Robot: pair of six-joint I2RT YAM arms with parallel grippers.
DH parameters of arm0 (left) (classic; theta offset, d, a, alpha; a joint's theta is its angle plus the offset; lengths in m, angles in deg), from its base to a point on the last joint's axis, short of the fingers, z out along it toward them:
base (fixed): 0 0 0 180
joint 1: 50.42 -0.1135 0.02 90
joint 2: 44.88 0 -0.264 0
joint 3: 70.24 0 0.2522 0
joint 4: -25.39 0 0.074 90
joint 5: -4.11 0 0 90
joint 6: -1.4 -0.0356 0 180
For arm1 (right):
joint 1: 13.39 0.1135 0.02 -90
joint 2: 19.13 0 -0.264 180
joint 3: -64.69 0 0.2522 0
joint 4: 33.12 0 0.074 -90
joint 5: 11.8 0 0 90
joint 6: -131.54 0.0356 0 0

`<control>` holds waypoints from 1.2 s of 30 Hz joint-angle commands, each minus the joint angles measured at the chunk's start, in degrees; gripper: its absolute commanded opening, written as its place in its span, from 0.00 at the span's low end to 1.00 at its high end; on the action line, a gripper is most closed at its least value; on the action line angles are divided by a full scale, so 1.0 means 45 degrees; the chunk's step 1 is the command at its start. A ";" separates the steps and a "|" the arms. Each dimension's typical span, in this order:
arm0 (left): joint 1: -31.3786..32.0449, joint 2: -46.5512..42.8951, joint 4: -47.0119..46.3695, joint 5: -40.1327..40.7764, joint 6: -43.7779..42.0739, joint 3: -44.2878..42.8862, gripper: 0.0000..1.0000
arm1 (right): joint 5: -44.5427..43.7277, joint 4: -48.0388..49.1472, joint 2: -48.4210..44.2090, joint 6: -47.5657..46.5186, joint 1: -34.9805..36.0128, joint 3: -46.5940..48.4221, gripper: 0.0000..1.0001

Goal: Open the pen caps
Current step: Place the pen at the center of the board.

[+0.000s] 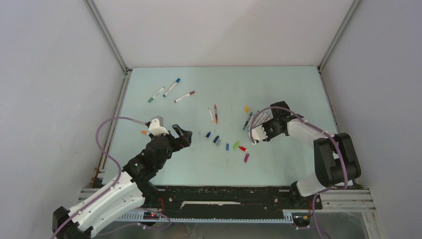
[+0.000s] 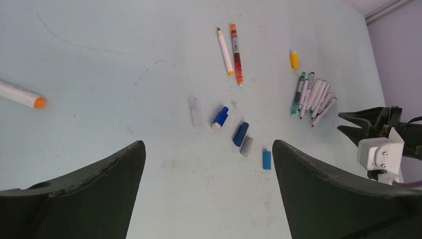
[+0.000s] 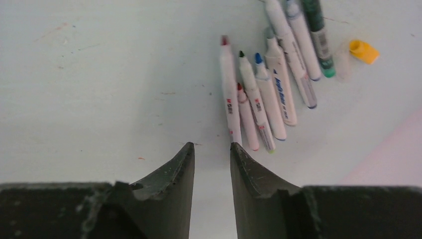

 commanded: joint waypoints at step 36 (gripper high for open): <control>-0.8278 1.0325 0.5376 -0.0552 0.2818 -0.5573 0.68 | 1.1041 -0.0259 -0.5464 1.8589 -0.5497 0.0110 0.68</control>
